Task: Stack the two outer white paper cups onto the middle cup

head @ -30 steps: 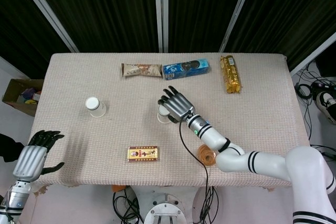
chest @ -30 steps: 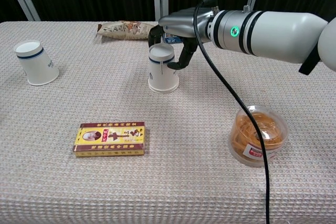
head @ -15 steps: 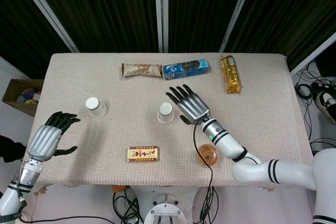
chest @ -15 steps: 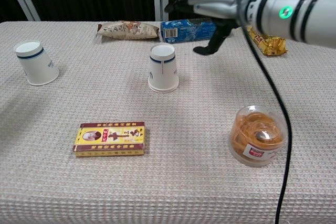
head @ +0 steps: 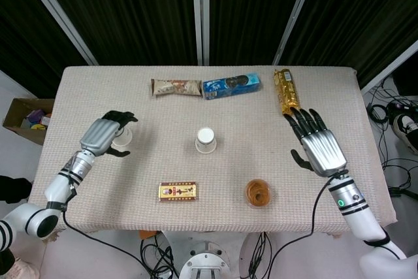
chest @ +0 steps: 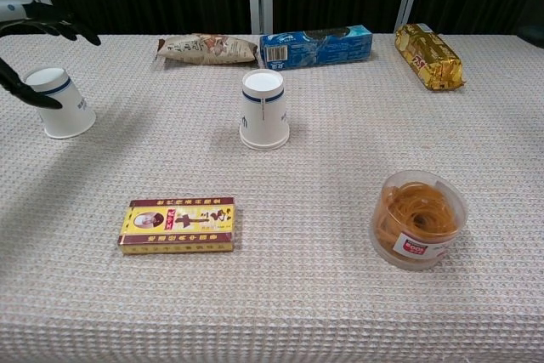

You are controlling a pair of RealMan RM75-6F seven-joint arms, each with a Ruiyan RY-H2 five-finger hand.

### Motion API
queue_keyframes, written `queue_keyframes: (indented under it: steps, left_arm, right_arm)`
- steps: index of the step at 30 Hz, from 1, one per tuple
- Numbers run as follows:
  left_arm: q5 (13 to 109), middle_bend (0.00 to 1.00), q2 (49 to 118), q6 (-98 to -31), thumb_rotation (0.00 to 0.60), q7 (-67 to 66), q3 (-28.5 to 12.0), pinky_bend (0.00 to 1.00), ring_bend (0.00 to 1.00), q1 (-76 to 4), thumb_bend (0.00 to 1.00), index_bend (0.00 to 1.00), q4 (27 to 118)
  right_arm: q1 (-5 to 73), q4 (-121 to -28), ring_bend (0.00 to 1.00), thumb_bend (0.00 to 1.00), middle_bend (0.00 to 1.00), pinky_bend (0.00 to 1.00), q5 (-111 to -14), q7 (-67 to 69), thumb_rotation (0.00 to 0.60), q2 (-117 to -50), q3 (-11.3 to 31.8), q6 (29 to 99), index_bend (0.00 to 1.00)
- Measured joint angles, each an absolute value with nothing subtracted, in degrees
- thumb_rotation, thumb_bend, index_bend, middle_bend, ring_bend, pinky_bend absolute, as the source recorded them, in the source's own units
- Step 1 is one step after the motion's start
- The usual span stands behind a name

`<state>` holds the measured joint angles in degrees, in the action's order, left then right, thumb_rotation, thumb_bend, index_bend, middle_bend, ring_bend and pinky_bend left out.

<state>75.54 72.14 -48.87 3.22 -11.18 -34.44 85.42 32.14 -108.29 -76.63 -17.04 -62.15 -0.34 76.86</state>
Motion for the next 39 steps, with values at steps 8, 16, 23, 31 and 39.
queue_keyframes:
  steps: [8,16,23,31,39]
  left_arm:
    - [67.18,0.19,72.22,-44.03,0.600,-3.29,-11.52,0.13,0.16,-37.76,0.27,0.25,83.50]
    - [60.48,0.21,71.93,-41.47,0.600,-7.66,-10.03,0.13,0.17,-39.23,0.28,0.27,81.35]
    - [58.87,0.30,72.42,-40.33,0.600,-7.20,-9.48,0.13,0.23,-40.15,0.30,0.33,79.14]
    - [58.99,0.54,72.80,-40.87,0.600,-6.85,-9.59,0.14,0.46,-41.04,0.33,0.46,78.48]
    - [63.72,0.51,68.14,-45.75,0.600,-4.48,-11.88,0.14,0.44,-40.71,0.32,0.46,88.39]
  right_arm:
    - [28.44,-105.07,0.00,0.31,0.00,0.00,-80.54,-12.50,0.600,-61.95,-0.77,77.90,0.00]
    - [27.54,-103.01,0.00,0.31,0.00,0.00,-81.50,-11.23,0.600,-63.49,0.32,75.87,0.00]
    - [26.46,-102.04,0.00,0.31,0.00,0.00,-81.69,-10.69,0.600,-63.95,1.12,75.19,0.00]
    - [24.23,-101.18,0.00,0.31,0.00,0.00,-82.75,-9.31,0.600,-63.81,1.28,76.45,0.00]
    - [19.23,-98.80,0.00,0.31,0.00,0.00,-84.80,-5.15,0.600,-63.52,-0.09,81.13,0.00]
